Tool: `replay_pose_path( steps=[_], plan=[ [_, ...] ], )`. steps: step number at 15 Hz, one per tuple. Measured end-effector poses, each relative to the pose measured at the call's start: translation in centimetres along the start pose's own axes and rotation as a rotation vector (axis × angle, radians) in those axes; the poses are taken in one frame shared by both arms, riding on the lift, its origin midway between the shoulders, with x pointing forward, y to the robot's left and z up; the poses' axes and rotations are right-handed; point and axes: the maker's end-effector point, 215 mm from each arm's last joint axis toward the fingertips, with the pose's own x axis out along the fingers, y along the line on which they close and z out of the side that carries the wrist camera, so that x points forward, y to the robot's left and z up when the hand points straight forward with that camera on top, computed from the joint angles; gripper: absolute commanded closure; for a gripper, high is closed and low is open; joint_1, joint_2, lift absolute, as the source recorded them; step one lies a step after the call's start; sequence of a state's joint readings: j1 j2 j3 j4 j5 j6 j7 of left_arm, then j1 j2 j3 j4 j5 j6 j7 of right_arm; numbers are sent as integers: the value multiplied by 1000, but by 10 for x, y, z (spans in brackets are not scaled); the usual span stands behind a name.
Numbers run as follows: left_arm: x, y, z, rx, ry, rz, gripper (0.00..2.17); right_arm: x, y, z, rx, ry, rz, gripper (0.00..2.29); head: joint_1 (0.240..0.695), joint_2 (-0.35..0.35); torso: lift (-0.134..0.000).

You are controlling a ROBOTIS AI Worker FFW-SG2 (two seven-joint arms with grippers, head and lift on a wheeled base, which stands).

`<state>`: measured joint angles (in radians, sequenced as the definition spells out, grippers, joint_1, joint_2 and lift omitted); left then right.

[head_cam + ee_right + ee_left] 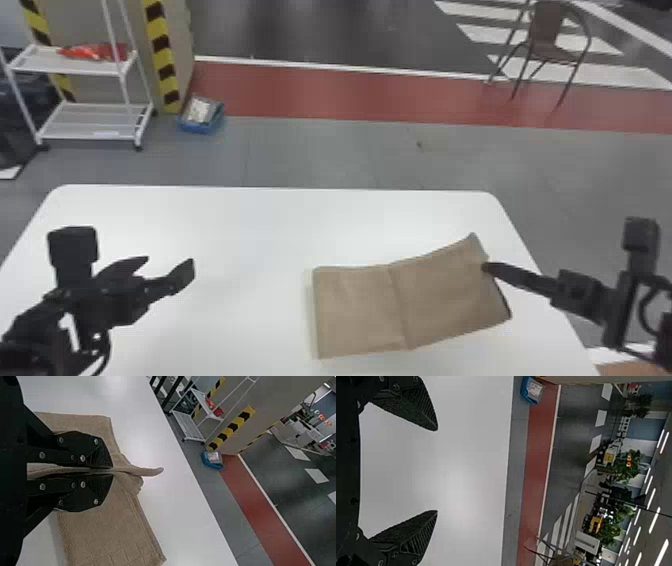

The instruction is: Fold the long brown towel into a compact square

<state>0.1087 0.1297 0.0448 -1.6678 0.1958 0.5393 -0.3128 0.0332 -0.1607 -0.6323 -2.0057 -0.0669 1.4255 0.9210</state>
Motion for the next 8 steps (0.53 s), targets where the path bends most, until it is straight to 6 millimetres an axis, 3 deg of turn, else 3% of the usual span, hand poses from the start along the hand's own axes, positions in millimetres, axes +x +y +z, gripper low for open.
replay_pose_path(
  steps=[8],
  plan=[
    [1,-2,-3,8,8,-2,157,-1,-23,46,-80,-94,11,1031,695,-232,0]
  ],
)
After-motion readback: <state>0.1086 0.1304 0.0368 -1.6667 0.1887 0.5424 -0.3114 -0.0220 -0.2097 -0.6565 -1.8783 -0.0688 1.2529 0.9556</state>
